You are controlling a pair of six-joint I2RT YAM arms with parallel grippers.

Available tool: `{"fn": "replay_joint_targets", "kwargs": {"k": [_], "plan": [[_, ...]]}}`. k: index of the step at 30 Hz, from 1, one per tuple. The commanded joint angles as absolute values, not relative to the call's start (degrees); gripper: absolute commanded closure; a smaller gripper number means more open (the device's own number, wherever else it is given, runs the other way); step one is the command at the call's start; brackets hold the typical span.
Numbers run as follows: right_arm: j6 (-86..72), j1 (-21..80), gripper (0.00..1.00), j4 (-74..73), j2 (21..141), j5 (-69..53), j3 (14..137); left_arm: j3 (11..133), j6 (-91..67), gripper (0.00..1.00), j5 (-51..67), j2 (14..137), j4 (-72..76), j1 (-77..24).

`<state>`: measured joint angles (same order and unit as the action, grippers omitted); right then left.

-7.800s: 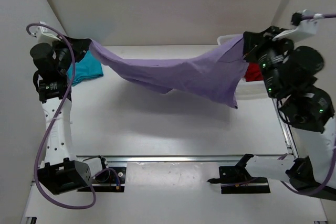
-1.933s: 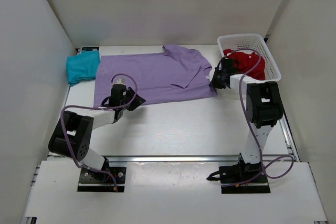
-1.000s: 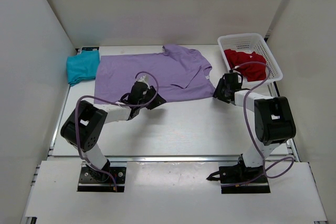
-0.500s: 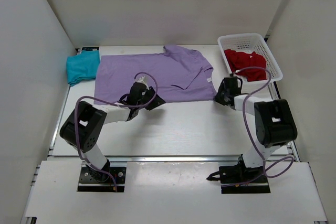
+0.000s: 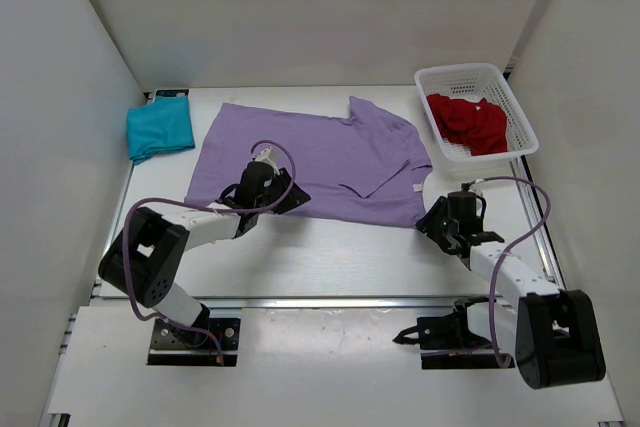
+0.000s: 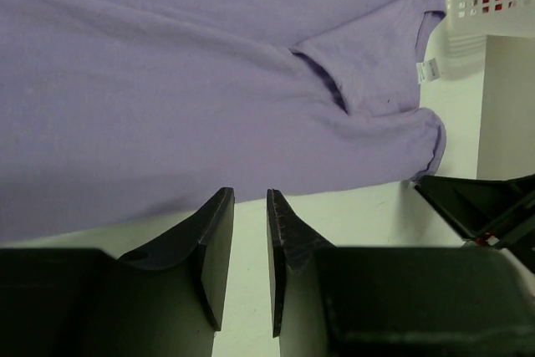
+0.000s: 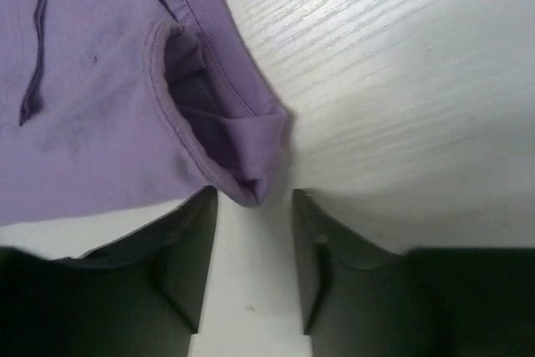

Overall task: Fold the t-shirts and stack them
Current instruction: Fold the flattened tshirt in 1/3 of the way

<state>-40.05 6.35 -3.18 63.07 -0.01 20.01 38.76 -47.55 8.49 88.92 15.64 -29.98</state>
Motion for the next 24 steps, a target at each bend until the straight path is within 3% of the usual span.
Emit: {"fn": "replay_joint_targets", "kwargs": {"k": [1, 3, 4, 5, 6, 8, 10, 14, 19, 24], "plan": [[-38.2, 6.2, 0.58, -9.3, 57.6, 4.7, 23.3, 37.4, -45.4, 0.67, 6.7, 86.7, 14.6, -30.5], [-35.4, 7.5, 0.52, -8.9, 55.5, 4.7, 26.1, 38.2, -45.9, 0.67, 7.4, 88.0, 15.2, -30.3], [-34.1, 7.6, 0.56, -9.1, 56.2, 4.1, 28.3, 38.2, -45.8, 0.68, 7.8, 88.2, 15.5, -29.6], [-33.7, 8.9, 0.66, -7.8, 57.9, 3.3, 30.5, 38.9, -46.4, 0.67, 8.1, 89.3, 15.6, -29.7], [-32.4, 11.0, 0.69, -6.5, 61.0, 2.5, 31.4, 39.6, -46.4, 0.67, 8.5, 90.2, 15.9, -29.9], [-30.9, 14.7, 0.94, -3.8, 66.9, 0.6, 36.3, 40.6, -46.3, 0.67, 8.6, 91.1, 16.1, -30.0], [-29.3, 18.9, 1.0, -1.9, 73.5, -1.0, 40.2, 41.3, -46.1, 0.68, 8.3, 91.7, 15.9, -30.1], [-28.1, 21.2, 1.0, 3.4, 85.2, -3.0, 46.3, 40.9, -46.8, 0.68, 9.4, 92.6, 16.1, -28.1], [-29.3, 21.4, 0.7, 4.6, 94.2, -4.4, 50.8, 39.9, -47.0, 0.68, 10.4, 92.8, 16.3, -25.5], [-30.5, 21.2, 0.69, 4.4, 98.5, -4.7, 51.4, 38.7, -46.9, 0.67, 10.3, 93.0, 16.3, -22.8]]}}
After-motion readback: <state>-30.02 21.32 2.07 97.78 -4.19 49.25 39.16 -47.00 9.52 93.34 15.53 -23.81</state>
